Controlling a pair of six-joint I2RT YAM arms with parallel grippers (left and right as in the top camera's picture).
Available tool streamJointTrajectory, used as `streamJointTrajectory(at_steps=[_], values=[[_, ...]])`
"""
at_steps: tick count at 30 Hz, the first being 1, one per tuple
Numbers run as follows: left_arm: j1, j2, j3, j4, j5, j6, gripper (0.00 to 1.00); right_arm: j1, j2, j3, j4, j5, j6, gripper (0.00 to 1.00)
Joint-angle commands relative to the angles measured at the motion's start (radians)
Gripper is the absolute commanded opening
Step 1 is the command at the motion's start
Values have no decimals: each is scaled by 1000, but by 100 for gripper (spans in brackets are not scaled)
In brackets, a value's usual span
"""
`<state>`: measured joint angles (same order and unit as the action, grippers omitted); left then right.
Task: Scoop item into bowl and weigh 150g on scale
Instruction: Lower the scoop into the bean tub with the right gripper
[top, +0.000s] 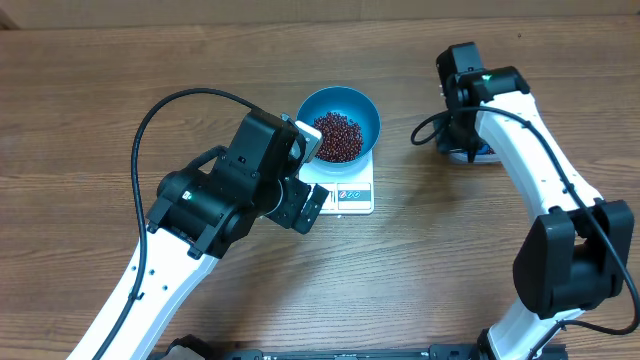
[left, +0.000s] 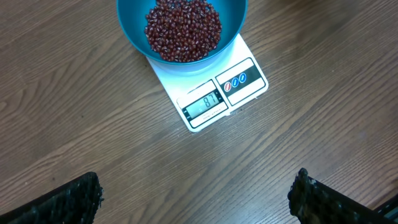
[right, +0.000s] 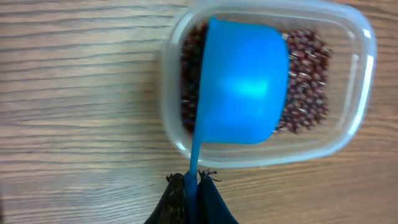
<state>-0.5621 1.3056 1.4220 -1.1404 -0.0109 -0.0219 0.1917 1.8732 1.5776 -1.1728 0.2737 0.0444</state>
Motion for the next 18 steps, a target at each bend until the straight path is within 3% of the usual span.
streamJointTrajectory(at_steps=[1, 18], values=[[6, 3, 13, 0, 11, 15, 100, 18, 3, -8, 19, -92, -18, 4], [6, 3, 13, -1, 11, 15, 100, -34, 3, -8, 2, -153, -19, 4]])
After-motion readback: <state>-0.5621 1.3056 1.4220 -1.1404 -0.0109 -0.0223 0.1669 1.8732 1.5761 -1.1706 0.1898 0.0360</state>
